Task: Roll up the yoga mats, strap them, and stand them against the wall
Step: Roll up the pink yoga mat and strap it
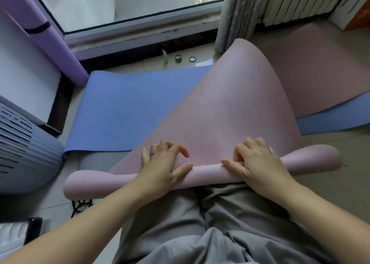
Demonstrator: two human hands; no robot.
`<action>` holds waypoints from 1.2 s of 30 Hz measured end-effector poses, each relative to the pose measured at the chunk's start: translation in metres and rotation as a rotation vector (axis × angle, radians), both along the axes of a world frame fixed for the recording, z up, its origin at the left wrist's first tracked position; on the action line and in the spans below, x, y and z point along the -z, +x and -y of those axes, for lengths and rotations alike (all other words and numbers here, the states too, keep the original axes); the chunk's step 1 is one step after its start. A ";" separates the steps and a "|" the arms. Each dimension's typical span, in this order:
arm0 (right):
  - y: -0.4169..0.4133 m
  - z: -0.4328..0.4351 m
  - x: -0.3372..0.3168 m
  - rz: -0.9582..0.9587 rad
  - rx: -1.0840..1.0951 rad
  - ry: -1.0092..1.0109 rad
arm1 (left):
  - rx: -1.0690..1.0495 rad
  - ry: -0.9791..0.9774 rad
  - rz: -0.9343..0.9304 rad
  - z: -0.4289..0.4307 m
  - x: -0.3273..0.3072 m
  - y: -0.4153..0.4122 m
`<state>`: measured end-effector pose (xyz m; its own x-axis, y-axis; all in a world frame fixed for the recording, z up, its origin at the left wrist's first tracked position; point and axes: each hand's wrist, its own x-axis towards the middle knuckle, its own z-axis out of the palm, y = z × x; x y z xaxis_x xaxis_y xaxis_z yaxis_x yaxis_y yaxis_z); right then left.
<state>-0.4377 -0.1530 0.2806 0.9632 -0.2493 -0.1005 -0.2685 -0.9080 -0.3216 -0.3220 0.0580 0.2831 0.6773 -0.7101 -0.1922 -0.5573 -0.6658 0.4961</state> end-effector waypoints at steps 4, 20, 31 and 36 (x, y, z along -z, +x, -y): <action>0.017 0.007 -0.003 -0.040 0.046 0.069 | 0.160 -0.350 0.052 -0.013 0.006 -0.004; -0.003 0.023 -0.001 0.386 -0.366 -0.049 | 0.217 -0.154 -0.055 -0.012 -0.014 0.023; 0.041 0.053 -0.029 -0.233 -0.220 0.550 | 0.232 -0.258 0.612 -0.007 -0.002 0.011; 0.049 0.056 -0.036 -0.365 -0.188 0.614 | 0.209 -0.222 0.691 -0.013 0.007 0.002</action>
<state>-0.3888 -0.2094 0.3167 0.8627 0.1213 -0.4910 -0.3130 -0.6345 -0.7067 -0.3202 0.0709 0.2763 0.4387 -0.8095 0.3902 -0.8941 -0.4370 0.0985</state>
